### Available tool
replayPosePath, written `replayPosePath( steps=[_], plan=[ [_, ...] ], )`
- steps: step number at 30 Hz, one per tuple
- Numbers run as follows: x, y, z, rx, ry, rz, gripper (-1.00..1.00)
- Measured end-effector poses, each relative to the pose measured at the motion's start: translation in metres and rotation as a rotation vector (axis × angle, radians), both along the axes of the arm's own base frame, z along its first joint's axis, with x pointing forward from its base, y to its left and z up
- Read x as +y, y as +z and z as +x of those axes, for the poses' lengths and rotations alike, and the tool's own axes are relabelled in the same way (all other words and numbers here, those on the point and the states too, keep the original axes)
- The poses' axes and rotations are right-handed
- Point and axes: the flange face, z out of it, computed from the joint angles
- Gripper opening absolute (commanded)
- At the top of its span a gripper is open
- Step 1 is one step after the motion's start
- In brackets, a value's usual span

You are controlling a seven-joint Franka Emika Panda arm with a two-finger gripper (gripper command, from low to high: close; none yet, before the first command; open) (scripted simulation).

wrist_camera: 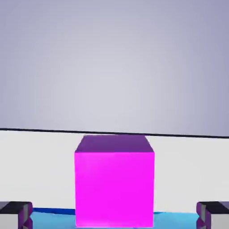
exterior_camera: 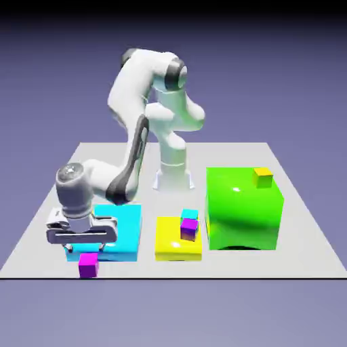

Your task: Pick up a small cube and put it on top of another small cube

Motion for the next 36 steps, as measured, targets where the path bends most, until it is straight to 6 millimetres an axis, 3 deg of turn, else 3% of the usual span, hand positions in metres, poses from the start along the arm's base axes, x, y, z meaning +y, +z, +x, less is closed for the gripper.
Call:
replayPosePath(
  steps=[1, 2, 4, 8, 15, 22, 24, 27, 29, 33, 34, 36],
  plan=[
    [0.0, -0.019, -0.002, 0.0, 0.0, 0.0, 0.0],
    [0.0, -0.032, -0.004, 0.0, 0.0, 0.001, -1.0],
    [0.0, -0.032, -0.004, 0.0, 0.0, 0.001, -1.0],
    [0.006, 0.04, 0.003, 0.0, 0.018, 0.001, -1.0],
    [0.14, 0.099, -0.005, 0.001, 0.52, -0.008, -1.0],
    [0.263, 0.139, -0.051, 0.002, 1.037, -0.005, -1.0],
    [0.297, 0.147, -0.071, 0.001, 1.193, -0.003, -1.0],
    [0.332, 0.156, -0.104, 0.001, 1.405, 0.0, -1.0],
    [0.338, 0.157, -0.109, 0.001, 1.438, 0.001, -1.0],
    [0.333, 0.1, -0.108, 0.001, 1.438, 0.001, -1.0],
    [0.331, 0.087, -0.11, 0.001, 1.438, 0.0, 1.0],
    [0.331, 0.087, -0.109, 0.0, 1.438, 0.0, 1.0]
  ],
)
